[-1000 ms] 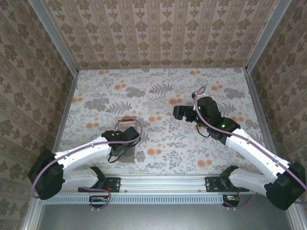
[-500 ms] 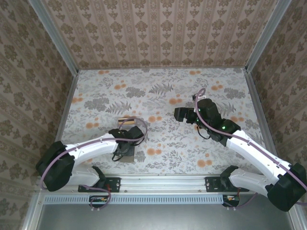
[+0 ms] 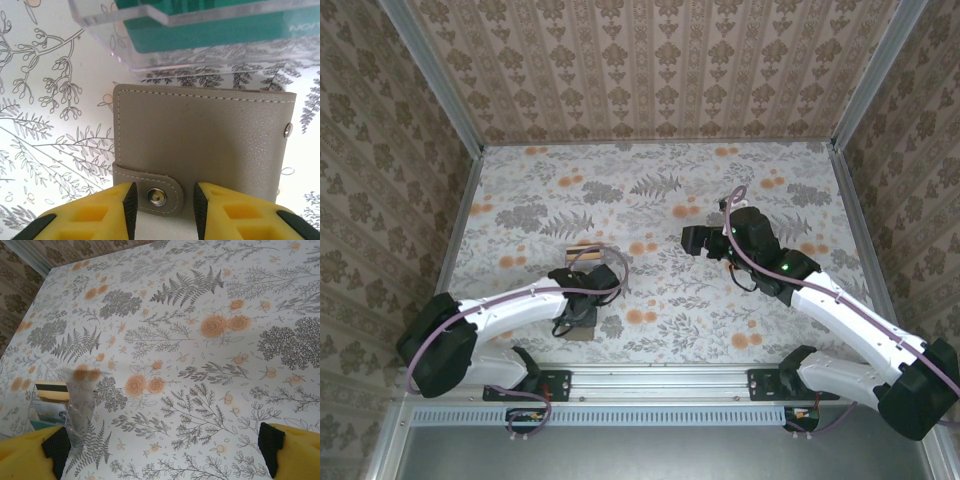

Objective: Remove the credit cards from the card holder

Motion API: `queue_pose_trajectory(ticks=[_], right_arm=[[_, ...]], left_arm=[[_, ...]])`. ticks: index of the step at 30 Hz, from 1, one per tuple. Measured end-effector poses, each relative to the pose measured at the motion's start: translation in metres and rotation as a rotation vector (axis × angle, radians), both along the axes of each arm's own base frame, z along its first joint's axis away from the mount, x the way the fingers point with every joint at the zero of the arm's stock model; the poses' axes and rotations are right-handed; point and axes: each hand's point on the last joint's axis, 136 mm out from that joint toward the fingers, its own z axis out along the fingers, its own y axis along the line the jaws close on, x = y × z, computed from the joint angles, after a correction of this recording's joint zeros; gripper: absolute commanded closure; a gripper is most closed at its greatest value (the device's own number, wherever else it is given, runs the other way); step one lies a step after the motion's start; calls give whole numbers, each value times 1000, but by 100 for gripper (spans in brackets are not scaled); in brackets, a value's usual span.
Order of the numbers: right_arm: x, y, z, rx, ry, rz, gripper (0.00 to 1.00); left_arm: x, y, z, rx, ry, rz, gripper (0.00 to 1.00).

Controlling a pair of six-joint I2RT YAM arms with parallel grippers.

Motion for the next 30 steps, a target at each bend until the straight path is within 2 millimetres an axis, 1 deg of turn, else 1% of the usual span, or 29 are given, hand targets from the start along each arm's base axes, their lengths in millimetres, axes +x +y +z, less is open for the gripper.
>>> queue_pose_trajectory(ticks=[5, 9, 16, 23, 25, 27, 28, 29, 30], right_arm=[[0, 1, -1, -1, 2, 2, 0], [0, 2, -4, -7, 10, 5, 0], [1, 3, -6, -11, 16, 7, 0], [1, 3, -6, -11, 16, 6, 0], [1, 3, -8, -13, 19, 6, 0], [1, 3, -10, -17, 24, 5, 0], [2, 3, -10, -18, 25, 5, 0], [2, 3, -11, -20, 26, 4, 0], [2, 3, -11, -20, 27, 4, 0]], left_arm=[[-1, 5, 6, -9, -5, 9, 62], [1, 9, 8, -21, -9, 29, 58], [0, 7, 1, -47, 12, 27, 53], [0, 6, -4, -79, 29, 38, 55], [0, 6, -4, -82, 33, 34, 59], [0, 5, -5, -83, 38, 22, 71], [0, 4, -5, -84, 40, 16, 75], [1, 3, -5, -83, 42, 10, 76], [1, 3, -5, -80, 45, 10, 81]])
